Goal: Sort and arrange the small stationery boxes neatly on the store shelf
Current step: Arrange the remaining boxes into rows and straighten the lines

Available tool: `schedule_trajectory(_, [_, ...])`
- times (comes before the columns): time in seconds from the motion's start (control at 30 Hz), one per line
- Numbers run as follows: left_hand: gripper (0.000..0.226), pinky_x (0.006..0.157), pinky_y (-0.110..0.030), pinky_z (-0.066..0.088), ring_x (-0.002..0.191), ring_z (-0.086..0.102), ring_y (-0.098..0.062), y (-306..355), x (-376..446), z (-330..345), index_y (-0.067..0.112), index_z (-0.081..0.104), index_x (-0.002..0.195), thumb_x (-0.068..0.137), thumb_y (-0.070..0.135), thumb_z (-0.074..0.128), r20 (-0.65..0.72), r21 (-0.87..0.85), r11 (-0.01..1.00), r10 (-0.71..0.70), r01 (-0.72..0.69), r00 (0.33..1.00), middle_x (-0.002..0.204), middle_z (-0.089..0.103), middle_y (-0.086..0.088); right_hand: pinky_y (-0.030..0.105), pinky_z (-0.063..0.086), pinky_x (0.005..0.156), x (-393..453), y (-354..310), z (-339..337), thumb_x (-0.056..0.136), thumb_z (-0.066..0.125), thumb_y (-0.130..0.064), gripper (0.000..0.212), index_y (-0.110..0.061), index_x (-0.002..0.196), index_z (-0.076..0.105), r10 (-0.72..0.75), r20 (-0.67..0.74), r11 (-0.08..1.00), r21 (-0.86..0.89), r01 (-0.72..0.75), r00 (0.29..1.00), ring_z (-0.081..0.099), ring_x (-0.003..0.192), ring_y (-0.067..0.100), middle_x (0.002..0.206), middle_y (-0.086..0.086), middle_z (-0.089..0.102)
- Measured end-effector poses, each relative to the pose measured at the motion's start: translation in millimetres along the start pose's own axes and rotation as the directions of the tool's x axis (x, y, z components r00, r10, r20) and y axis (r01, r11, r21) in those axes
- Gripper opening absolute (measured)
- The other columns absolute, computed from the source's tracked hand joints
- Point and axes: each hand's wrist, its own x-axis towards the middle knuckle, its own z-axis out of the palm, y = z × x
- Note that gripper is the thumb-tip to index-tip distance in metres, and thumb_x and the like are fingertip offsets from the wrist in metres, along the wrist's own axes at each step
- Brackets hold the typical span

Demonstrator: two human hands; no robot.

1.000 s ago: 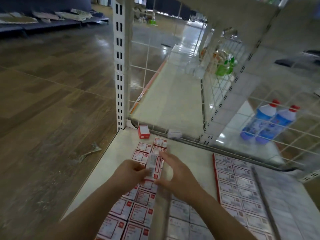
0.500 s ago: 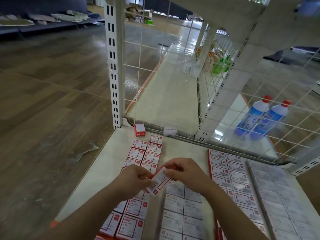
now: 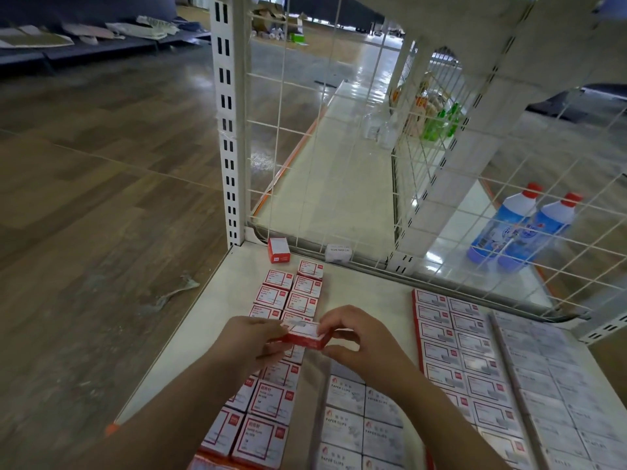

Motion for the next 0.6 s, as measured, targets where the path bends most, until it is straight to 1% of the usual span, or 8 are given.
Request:
schedule_trajectory(0.1, [0.01,0.078,-0.036,0.057,0.083,0.068,-0.027,2.0,-1.0,0.3,0.003,0.062,0.091,0.085,-0.004,0.058,-0.024,0.028,0.999,0.016,-0.015,1.0,0.091,0.068,-0.019,0.007,0.044,0.087,-2.7,1.7,-0.2,0.085,0.059,-0.005,0.037,-0.041,0.09,0.05,0.036,0.031,0.999,-0.007,-0.036,0.999,0.054,0.098,-0.006,0.101,-0.023,0.052])
schedule_trajectory(0.2, [0.015,0.076,-0.035,0.058,0.08,0.069,-0.024,-0.9,-2.0,-1.3,0.008,0.063,0.089,0.084,-0.006,0.059,0.003,0.104,0.993,0.063,-0.063,0.998,0.088,0.069,-0.014,0.007,0.046,0.08,-2.5,3.5,-1.6,0.089,0.053,-0.004,0.034,-0.038,0.09,0.053,0.074,-0.009,0.997,0.019,-0.074,0.997,0.058,0.092,-0.004,0.096,-0.022,0.057])
schedule_trajectory(0.27, [0.018,0.072,-0.032,0.059,0.081,0.068,-0.023,-2.7,-2.7,-1.9,0.01,0.065,0.091,0.085,-0.005,0.058,0.037,0.153,0.983,0.095,-0.1,0.995,0.09,0.069,-0.011,0.007,0.046,0.077,-1.7,2.1,-1.0,0.09,0.052,-0.009,0.03,-0.038,0.093,0.054,0.082,-0.022,0.996,0.031,-0.081,0.996,0.058,0.09,-0.006,0.094,-0.024,0.058])
schedule_trajectory(0.33, [0.019,0.075,-0.034,0.059,0.085,0.068,-0.024,-3.5,-2.9,-1.3,0.01,0.066,0.094,0.086,-0.004,0.057,0.066,0.204,0.97,0.123,-0.135,0.99,0.093,0.069,-0.01,0.006,0.046,0.076,-0.8,0.3,0.5,0.092,0.052,-0.013,0.026,-0.038,0.098,0.054,0.093,-0.01,0.994,0.055,-0.093,0.996,0.057,0.089,-0.007,0.093,-0.025,0.058])
schedule_trajectory(0.37, [0.019,0.077,-0.036,0.058,0.086,0.068,-0.024,-3.4,-3.3,-0.4,0.011,0.066,0.095,0.086,-0.003,0.057,0.079,0.229,0.963,0.129,-0.144,0.988,0.093,0.069,-0.01,0.008,0.047,0.077,0.4,0.1,1.5,0.092,0.053,-0.014,0.024,-0.037,0.101,0.054,0.103,-0.003,0.992,0.071,-0.103,0.995,0.058,0.09,-0.005,0.094,-0.024,0.059])
schedule_trajectory(0.43, [0.019,0.077,-0.037,0.058,0.085,0.069,-0.024,-4.2,-5.1,1.6,0.013,0.067,0.094,0.086,-0.001,0.058,0.109,0.264,0.951,0.139,-0.163,0.984,0.09,0.069,-0.009,0.016,0.051,0.081,3.0,0.6,4.2,0.091,0.055,-0.018,0.021,-0.032,0.106,0.057,0.136,0.015,0.985,0.108,-0.137,0.991,0.06,0.093,0.002,0.099,-0.014,0.063])
schedule_trajectory(0.5, [0.02,0.077,-0.037,0.058,0.083,0.07,-0.023,-5.0,-6.9,3.7,0.017,0.067,0.091,0.086,0.0,0.058,0.129,0.286,0.94,0.157,-0.188,0.979,0.087,0.07,-0.008,0.024,0.055,0.08,4.4,-0.5,6.3,0.089,0.059,-0.017,0.019,-0.029,0.103,0.058,0.174,0.035,0.969,0.174,-0.178,0.984,0.064,0.094,0.01,0.101,-0.003,0.067])
schedule_trajectory(0.6, [0.017,0.077,-0.036,0.058,0.083,0.07,-0.023,-6.6,-5.8,5.2,0.018,0.064,0.095,0.087,0.004,0.059,0.126,0.285,0.937,0.173,-0.203,0.977,0.089,0.069,-0.007,0.022,0.056,0.07,4.0,-4.4,6.1,0.086,0.062,-0.01,0.016,-0.023,0.095,0.059,0.231,0.038,0.924,0.305,-0.231,0.972,0.068,0.086,0.014,0.094,0.005,0.068])
